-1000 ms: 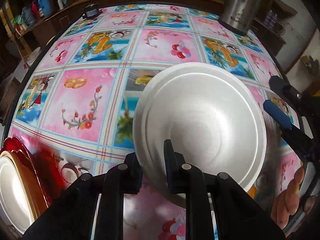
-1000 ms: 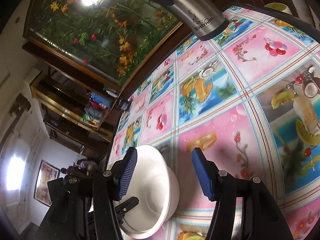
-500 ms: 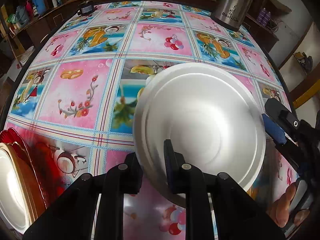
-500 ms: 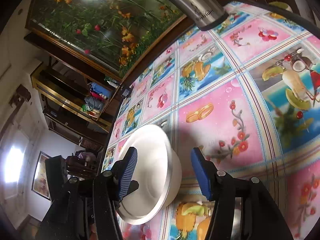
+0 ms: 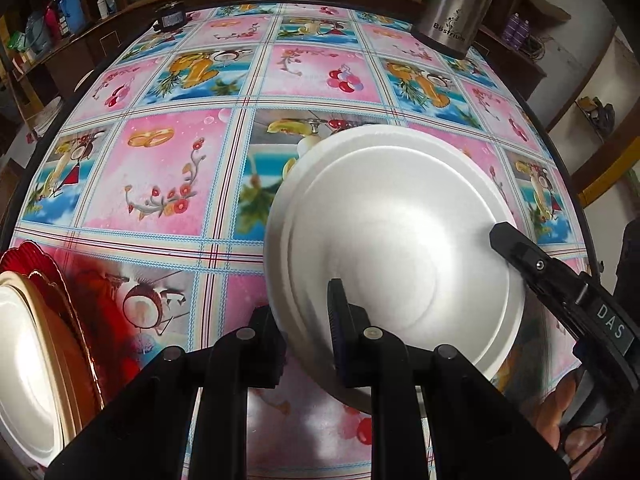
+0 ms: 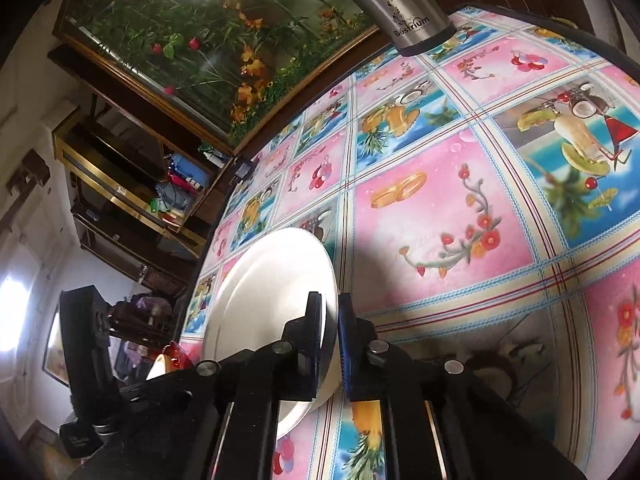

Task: Organize plates and bowls
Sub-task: 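Lift the white foam plate and carry it toward the stack with the right gripper, then move the held white foam plate over the plate stack with the right gripper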

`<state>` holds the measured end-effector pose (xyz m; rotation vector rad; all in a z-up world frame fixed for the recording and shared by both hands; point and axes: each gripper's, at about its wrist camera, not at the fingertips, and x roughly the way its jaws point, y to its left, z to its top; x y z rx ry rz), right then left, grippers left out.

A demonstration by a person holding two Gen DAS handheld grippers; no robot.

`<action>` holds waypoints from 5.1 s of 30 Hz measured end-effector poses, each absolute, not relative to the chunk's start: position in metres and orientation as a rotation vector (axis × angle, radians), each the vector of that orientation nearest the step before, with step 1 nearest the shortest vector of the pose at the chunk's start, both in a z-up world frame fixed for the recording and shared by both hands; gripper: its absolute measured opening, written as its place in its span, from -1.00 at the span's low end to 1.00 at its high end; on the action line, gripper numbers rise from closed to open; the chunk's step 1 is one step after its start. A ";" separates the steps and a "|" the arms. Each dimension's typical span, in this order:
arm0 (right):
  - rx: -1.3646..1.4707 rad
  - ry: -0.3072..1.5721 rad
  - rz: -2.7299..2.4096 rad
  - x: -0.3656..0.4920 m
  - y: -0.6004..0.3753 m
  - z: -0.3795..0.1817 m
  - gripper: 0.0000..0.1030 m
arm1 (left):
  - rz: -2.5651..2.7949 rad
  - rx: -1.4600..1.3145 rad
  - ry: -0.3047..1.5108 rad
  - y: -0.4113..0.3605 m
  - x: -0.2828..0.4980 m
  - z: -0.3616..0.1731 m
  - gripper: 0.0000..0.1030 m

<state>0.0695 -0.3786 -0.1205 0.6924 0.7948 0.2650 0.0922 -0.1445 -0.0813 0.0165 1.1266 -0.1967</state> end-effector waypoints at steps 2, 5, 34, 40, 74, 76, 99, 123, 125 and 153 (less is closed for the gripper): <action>0.686 0.792 0.248 0.066 -0.374 -0.119 -0.86 | -0.203 0.018 1.128 -0.142 0.091 -0.082 -0.69; 0.693 0.784 0.237 0.060 -0.371 -0.116 -0.87 | -0.210 0.017 1.132 -0.139 0.088 -0.084 -0.69; 0.655 0.745 0.221 0.031 -0.356 -0.093 -0.87 | -0.254 0.031 1.066 -0.127 0.058 -0.067 -0.68; 0.656 0.730 0.224 0.024 -0.357 -0.089 -0.87 | -0.257 0.038 1.052 -0.128 0.054 -0.064 -0.67; 0.631 0.680 0.257 0.018 -0.347 -0.065 -0.87 | -0.263 0.051 0.986 -0.119 0.039 -0.046 -0.65; 0.630 0.678 0.259 0.017 -0.347 -0.063 -0.86 | -0.263 0.052 0.983 -0.118 0.038 -0.046 -0.65; 0.608 0.676 0.304 0.015 -0.325 -0.055 -0.85 | -0.248 0.035 0.962 -0.098 0.026 -0.042 -0.63; 0.572 0.687 0.361 0.016 -0.290 -0.047 -0.83 | -0.213 -0.010 0.945 -0.061 0.016 -0.041 -0.62; 0.566 0.689 0.367 0.016 -0.286 -0.046 -0.83 | -0.209 -0.016 0.944 -0.057 0.016 -0.040 -0.62; 0.461 0.723 0.488 0.034 -0.197 -0.028 -0.79 | -0.098 -0.120 0.911 0.024 0.006 -0.033 -0.59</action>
